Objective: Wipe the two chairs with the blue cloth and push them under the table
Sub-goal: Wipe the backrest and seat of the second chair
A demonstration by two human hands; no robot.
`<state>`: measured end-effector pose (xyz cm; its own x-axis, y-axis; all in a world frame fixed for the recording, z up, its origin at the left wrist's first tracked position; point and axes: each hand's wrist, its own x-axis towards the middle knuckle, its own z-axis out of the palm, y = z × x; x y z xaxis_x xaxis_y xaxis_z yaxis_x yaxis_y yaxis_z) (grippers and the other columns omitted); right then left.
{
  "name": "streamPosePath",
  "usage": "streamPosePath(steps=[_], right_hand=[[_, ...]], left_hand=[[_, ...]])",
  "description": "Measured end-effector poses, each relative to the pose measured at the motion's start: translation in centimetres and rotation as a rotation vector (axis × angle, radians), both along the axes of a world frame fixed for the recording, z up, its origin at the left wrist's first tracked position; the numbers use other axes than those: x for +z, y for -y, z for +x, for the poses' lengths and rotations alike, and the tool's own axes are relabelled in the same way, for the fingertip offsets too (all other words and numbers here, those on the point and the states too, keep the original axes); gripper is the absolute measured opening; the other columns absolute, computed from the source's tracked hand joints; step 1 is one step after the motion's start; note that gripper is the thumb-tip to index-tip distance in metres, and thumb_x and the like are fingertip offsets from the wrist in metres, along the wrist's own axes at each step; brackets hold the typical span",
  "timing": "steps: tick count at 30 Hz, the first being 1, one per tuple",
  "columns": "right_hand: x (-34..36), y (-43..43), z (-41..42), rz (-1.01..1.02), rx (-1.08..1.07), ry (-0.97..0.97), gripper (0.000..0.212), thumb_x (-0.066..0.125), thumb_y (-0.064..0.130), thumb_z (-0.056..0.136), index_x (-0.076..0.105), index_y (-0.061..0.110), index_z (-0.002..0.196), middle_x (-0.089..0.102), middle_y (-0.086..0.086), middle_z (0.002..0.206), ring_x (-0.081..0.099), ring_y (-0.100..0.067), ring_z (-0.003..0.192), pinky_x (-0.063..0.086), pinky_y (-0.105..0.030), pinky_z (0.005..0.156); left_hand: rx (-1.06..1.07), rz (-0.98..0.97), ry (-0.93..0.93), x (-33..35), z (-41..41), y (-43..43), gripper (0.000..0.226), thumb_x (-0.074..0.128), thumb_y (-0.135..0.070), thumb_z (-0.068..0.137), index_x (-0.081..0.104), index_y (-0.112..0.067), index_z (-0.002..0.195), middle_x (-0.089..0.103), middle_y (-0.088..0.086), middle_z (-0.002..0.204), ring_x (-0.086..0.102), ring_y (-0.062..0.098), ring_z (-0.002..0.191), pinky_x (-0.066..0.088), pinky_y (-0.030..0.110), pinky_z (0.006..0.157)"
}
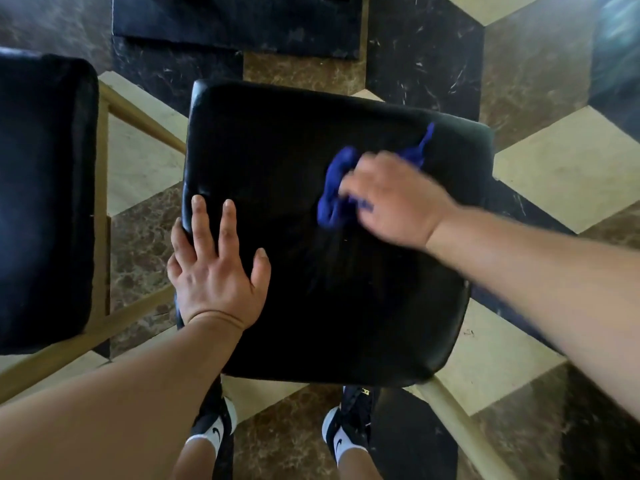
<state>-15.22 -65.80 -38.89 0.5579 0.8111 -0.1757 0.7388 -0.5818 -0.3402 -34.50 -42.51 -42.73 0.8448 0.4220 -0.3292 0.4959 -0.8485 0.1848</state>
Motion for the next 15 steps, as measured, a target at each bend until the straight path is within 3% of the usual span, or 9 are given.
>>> streamPosePath(steps=[3, 5, 7, 11, 15], right_hand=[[-0.1, 2.0, 5.1, -0.016, -0.357, 0.064, 0.027, 0.061, 0.019, 0.088, 0.065, 0.015, 0.115, 0.059, -0.017, 0.111, 0.056, -0.043, 0.109, 0.048, -0.055, 0.095], [0.0, 1.6, 3.6, -0.022, -0.430, 0.083, 0.024, 0.060, 0.018, 0.088, 0.064, 0.012, 0.110, 0.059, -0.018, 0.108, 0.057, -0.044, 0.105, 0.049, -0.052, 0.090], [-0.1, 1.3, -1.4, -0.009, -0.290, 0.008, 0.019, 0.056, 0.017, 0.082, 0.065, 0.011, 0.099, 0.060, -0.020, 0.097, 0.059, -0.043, 0.090, 0.048, -0.052, 0.079], [1.9, 3.2, -14.6, -0.069, 0.320, -0.322, 0.014, 0.057, 0.022, 0.086, 0.064, 0.018, 0.098, 0.058, -0.008, 0.094, 0.053, -0.031, 0.084, 0.049, -0.049, 0.074], [1.3, 5.2, -12.7, -0.048, 0.611, -0.336, 0.015, 0.061, 0.020, 0.089, 0.065, 0.021, 0.103, 0.057, -0.003, 0.094, 0.052, -0.026, 0.084, 0.050, -0.044, 0.077]], left_hand=[[-0.006, 0.016, -0.006, -0.1, 0.0, 0.0, 0.084, 0.038, -0.061, 0.095, 0.001, -0.037, 0.166, -0.005, 0.001, 0.177, 0.011, 0.044, 0.155, 0.031, 0.072, 0.112], [-0.002, 0.022, -0.010, -0.2, 0.0, 0.1, 0.084, 0.038, -0.061, 0.095, 0.001, -0.036, 0.167, -0.006, 0.000, 0.176, 0.011, 0.044, 0.155, 0.032, 0.072, 0.111], [0.000, 0.026, -0.015, -0.2, 0.0, 0.2, 0.084, 0.038, -0.061, 0.095, 0.001, -0.036, 0.166, -0.007, 0.000, 0.176, 0.011, 0.043, 0.155, 0.032, 0.072, 0.111], [0.001, 0.025, -0.023, -0.1, 0.0, 0.2, 0.084, 0.037, -0.061, 0.095, 0.001, -0.036, 0.166, -0.007, -0.001, 0.176, 0.012, 0.045, 0.155, 0.032, 0.073, 0.110], [0.015, 0.020, -0.026, 0.1, 0.0, 0.2, 0.083, 0.036, -0.062, 0.094, 0.003, -0.036, 0.166, -0.006, 0.000, 0.176, 0.012, 0.046, 0.155, 0.031, 0.073, 0.110]])
